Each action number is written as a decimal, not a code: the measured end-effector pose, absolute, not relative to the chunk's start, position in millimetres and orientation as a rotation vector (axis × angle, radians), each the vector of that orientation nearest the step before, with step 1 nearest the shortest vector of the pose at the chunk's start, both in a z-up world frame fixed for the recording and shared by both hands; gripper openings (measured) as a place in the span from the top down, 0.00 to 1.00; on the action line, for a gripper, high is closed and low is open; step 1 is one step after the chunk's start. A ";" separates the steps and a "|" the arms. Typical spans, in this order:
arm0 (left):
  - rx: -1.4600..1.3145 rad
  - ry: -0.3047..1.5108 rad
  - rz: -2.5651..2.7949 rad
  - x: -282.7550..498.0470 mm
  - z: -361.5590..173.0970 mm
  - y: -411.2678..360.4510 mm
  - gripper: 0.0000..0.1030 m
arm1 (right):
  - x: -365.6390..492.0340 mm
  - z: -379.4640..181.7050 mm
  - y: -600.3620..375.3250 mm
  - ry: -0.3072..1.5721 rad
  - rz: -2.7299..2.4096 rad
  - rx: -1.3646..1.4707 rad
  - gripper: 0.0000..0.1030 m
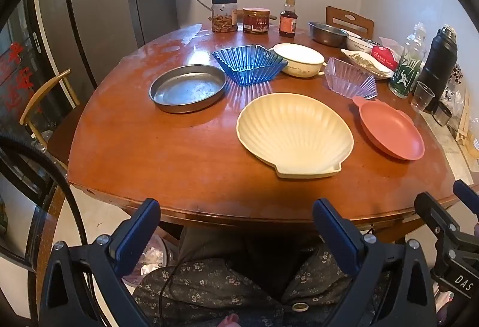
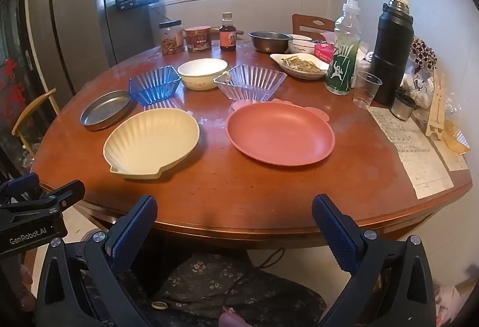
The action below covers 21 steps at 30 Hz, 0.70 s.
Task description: Organize plates and bowls
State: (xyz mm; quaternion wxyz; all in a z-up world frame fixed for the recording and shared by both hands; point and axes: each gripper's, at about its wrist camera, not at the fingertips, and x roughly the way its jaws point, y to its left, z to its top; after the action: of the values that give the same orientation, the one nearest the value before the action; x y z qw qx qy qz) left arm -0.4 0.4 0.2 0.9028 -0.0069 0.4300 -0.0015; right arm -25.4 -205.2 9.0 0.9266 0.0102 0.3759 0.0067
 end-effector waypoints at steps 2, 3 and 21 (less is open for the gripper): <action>-0.014 0.888 -0.006 -1.1 0.9 1.2 0.01 | -24.9 8.7 -205.4 0.774 0.013 0.022 0.00; -0.014 0.887 -0.006 -1.6 1.4 1.9 0.01 | -25.1 8.5 -205.2 0.771 0.015 0.020 0.00; 0.013 0.895 0.004 -1.2 -2.8 -3.2 0.01 | -25.2 7.7 -206.6 0.772 0.016 0.027 0.00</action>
State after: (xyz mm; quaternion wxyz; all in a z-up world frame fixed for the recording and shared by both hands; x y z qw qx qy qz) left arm -1.2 -3.2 -2.8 0.9015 0.0063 0.4326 0.0019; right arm -25.2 -206.6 7.7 0.9264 0.0130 0.3763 0.0080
